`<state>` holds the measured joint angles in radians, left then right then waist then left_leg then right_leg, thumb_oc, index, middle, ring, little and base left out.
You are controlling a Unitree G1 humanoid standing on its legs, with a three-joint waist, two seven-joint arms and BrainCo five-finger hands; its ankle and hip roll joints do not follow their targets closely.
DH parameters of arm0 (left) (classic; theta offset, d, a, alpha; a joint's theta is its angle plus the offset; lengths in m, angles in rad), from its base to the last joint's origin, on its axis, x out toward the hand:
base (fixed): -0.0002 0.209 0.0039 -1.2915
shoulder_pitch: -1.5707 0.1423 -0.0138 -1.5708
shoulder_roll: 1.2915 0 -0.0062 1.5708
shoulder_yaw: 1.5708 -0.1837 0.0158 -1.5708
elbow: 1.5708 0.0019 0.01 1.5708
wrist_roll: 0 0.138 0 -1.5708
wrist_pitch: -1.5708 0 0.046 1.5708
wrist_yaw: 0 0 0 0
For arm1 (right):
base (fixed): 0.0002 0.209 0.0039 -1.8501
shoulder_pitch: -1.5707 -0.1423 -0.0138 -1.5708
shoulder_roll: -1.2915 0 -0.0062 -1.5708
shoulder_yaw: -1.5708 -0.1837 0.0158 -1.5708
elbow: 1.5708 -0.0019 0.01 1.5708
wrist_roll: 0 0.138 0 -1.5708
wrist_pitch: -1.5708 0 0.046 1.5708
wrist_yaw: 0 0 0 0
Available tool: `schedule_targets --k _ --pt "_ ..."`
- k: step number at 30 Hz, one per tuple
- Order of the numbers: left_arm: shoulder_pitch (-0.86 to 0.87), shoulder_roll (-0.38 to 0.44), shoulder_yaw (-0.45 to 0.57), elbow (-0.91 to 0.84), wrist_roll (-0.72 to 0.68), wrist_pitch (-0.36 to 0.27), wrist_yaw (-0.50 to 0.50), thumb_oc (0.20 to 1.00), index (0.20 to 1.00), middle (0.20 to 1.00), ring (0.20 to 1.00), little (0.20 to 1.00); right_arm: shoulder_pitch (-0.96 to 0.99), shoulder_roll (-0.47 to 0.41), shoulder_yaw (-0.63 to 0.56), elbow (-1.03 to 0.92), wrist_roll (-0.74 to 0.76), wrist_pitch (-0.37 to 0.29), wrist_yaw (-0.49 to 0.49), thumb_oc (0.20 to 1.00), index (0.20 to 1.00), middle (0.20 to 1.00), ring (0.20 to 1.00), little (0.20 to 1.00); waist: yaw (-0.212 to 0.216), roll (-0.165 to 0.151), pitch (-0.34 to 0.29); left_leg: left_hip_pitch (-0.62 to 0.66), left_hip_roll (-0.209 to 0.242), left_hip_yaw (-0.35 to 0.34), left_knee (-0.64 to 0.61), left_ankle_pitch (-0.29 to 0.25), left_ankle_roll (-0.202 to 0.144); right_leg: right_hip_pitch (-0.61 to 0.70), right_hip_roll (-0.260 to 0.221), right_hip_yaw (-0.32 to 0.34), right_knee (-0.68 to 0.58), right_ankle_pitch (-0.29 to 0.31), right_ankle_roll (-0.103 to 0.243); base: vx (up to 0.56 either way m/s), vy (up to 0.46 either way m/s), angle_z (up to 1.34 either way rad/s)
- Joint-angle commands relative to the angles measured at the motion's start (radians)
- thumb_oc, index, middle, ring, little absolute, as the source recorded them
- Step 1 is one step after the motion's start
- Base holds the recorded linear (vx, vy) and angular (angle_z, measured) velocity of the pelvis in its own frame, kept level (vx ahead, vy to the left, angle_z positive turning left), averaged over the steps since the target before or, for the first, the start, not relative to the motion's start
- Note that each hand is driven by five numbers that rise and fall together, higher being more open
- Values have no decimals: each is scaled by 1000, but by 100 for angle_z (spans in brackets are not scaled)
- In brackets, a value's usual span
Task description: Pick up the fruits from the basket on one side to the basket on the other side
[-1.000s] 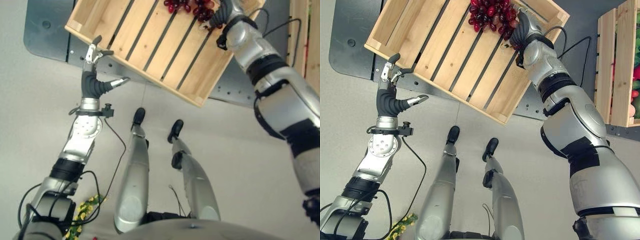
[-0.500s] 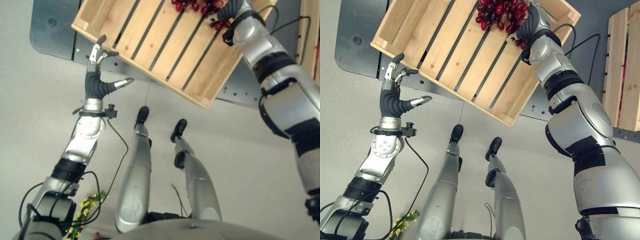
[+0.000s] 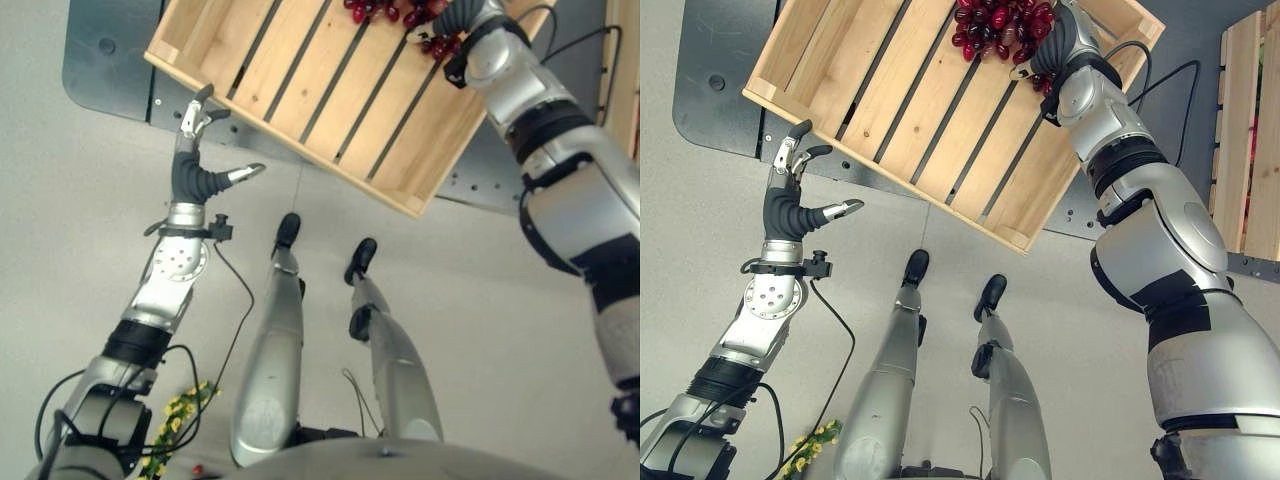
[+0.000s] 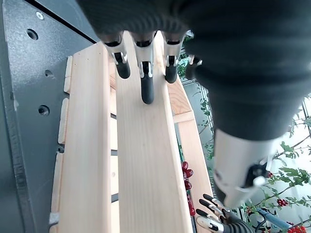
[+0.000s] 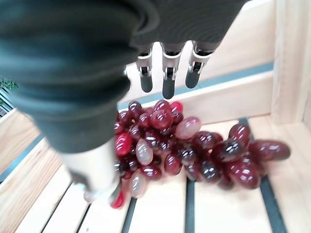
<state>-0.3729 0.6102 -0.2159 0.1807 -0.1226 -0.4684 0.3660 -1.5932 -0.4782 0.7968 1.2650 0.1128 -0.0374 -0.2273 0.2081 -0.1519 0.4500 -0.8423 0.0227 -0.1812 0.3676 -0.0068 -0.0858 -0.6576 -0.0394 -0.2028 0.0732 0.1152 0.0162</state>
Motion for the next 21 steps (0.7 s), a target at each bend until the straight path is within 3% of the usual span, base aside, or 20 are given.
schedule_targets --k 1,21 --pt "230 25 10 224 -73 169 7 1000 1000 1000 1000 1000 -125 -47 -6 31 36 -28 -13 200 200 200 200 200 1 -74 70 -38 -75 2 66 -49 12 162 -97 57 77 -135 148 0 0 0" --pt "210 47 21 261 -85 171 25 1000 1000 1000 1000 1000 -125 17 -22 43 55 -29 -21 200 200 200 200 200 0 -68 70 -66 -76 -17 28 -9 10 103 -94 33 108 -135 143 -3 0 1"
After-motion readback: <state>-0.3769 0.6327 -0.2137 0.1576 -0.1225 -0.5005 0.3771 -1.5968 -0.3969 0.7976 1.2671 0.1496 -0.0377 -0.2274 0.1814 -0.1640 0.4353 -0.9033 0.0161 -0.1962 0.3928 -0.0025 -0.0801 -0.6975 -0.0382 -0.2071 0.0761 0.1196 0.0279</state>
